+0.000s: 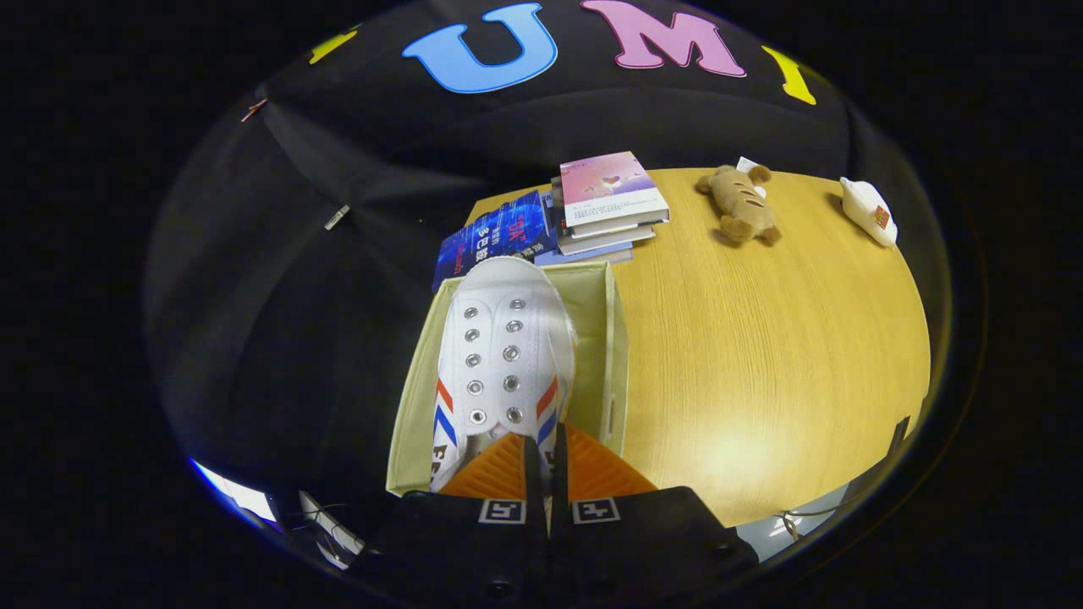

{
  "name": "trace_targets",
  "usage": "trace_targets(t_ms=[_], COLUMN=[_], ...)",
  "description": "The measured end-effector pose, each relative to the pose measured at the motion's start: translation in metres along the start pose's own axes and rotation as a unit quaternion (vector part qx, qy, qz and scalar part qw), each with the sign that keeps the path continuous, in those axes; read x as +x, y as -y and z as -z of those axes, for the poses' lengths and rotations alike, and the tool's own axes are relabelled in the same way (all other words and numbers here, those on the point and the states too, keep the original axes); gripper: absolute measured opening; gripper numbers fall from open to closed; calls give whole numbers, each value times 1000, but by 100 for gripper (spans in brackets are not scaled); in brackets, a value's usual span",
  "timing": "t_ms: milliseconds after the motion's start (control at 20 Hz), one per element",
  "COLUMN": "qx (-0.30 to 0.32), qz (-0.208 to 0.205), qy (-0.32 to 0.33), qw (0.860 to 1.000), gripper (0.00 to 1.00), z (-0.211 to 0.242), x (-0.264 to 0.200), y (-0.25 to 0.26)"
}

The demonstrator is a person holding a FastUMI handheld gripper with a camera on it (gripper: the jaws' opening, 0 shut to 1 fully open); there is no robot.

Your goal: Open the storage box then place both shoes into the box .Put the left shoe in first, then the right shoe, with the right side of both shoes facing outward in a uniform manner.

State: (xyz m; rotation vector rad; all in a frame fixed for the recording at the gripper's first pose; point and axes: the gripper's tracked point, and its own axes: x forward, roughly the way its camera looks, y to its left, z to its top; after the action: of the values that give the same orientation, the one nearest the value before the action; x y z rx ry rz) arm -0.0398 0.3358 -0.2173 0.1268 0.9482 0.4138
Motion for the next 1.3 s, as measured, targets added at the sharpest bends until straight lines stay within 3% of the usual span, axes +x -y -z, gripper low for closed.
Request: trace_targets(t_ms=[150, 250, 450, 600, 750, 1050, 1300], qx=[-15, -12, -29, -81, -100, -115, -126], qz=[20, 9, -25, -13, -5, 4, 13], qy=[-5, -2, 48, 80, 120, 189, 264], qw=[1000, 1000, 998, 993, 988, 975, 956], gripper=[6, 13, 56, 90, 98, 99, 99], z=[11, 11, -13, -28, -39, -78, -124], x=[13, 14, -9, -38, -67, -127, -182], y=[-3, -10, -27, -4, 20, 81, 138])
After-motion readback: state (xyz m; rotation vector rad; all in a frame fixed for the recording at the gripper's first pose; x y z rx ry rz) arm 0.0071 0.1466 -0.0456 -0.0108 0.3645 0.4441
